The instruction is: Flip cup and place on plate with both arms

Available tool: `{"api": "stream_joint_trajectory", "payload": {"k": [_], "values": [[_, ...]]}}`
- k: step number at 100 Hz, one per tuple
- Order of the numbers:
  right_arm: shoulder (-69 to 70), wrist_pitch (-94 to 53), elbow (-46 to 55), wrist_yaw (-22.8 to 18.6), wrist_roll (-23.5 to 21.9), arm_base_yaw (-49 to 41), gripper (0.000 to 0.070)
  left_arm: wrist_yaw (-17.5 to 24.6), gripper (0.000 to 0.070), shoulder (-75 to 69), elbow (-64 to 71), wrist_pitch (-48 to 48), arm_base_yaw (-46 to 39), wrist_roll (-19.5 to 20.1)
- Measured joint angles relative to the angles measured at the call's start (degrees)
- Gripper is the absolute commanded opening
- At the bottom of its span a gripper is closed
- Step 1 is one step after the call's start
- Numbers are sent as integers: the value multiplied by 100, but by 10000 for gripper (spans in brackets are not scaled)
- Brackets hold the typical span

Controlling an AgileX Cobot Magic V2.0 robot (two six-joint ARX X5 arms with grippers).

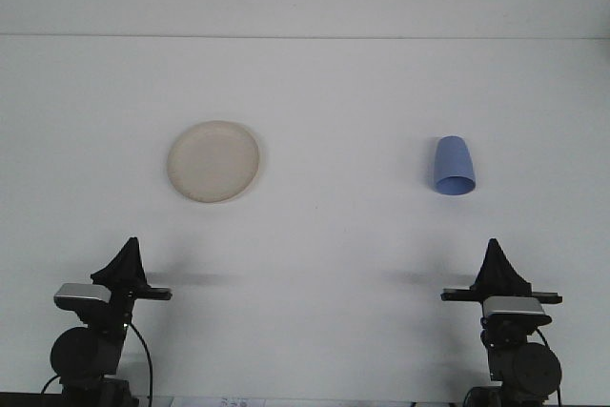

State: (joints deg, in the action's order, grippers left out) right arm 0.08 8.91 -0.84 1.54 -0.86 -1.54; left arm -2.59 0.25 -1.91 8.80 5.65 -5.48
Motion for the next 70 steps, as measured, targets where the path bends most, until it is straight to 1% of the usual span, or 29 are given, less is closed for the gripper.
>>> {"api": "stream_joint_trajectory", "payload": {"k": [43,58,61,63,67,70], "values": [[0,177,-13,0,-48,0,3,0,12,0,0,0,0,0],[122,-608,-503,0,-76,0,9,0,12,0,0,2,0,0],[227,-750,-667,-2,-101,0,24,-2,12,0,0,0,0,0],[304,-850,-780,-11,-114,0,48,0,12,0,0,0,0,0],[476,-1038,-1005,-50,-125,0,120,-2,12,0,0,0,0,0],[612,-1165,-1165,-98,-133,0,197,0,12,0,0,0,0,0]]}}
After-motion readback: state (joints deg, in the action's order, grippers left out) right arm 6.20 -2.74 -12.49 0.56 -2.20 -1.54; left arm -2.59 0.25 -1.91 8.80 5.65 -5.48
